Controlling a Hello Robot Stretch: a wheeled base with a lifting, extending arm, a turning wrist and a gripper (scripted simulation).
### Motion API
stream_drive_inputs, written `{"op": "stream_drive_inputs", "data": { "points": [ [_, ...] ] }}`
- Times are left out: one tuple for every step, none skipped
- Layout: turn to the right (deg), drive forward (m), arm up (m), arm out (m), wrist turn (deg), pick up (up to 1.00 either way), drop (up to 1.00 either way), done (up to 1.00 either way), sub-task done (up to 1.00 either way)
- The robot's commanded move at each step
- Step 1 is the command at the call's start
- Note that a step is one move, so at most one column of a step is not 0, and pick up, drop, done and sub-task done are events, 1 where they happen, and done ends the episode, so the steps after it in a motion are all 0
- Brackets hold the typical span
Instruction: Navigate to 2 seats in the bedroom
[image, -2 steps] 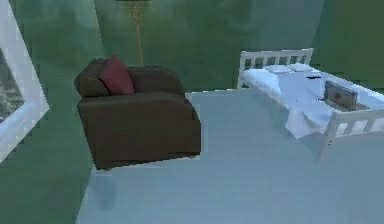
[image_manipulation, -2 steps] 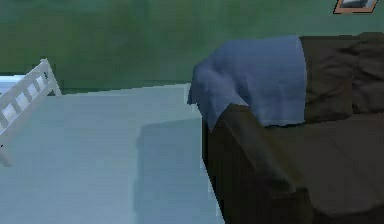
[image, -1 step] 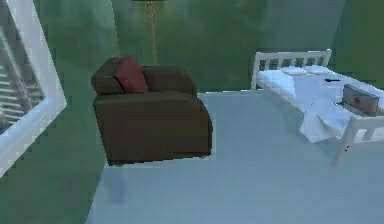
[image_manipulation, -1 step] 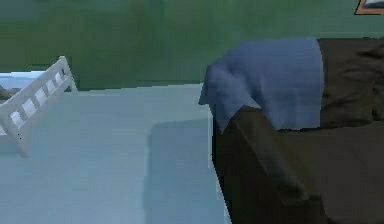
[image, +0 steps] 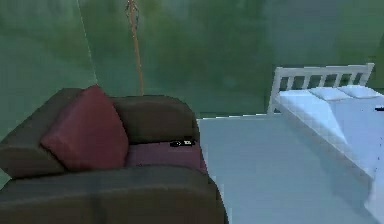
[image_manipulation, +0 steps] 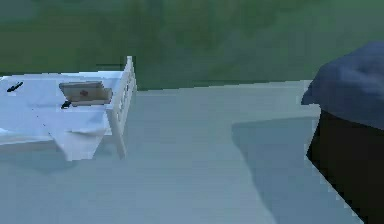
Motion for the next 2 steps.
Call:
{"op": "stream_drive_inputs", "data": {
  "points": [
    [-18.0,0.00,0.00,0.00,0.0,0.00,0.00,0.00,0.00],
    [0.0,0.00,0.00,0.00,0.0,0.00,0.00,1.00,0.00]
  ]
}}
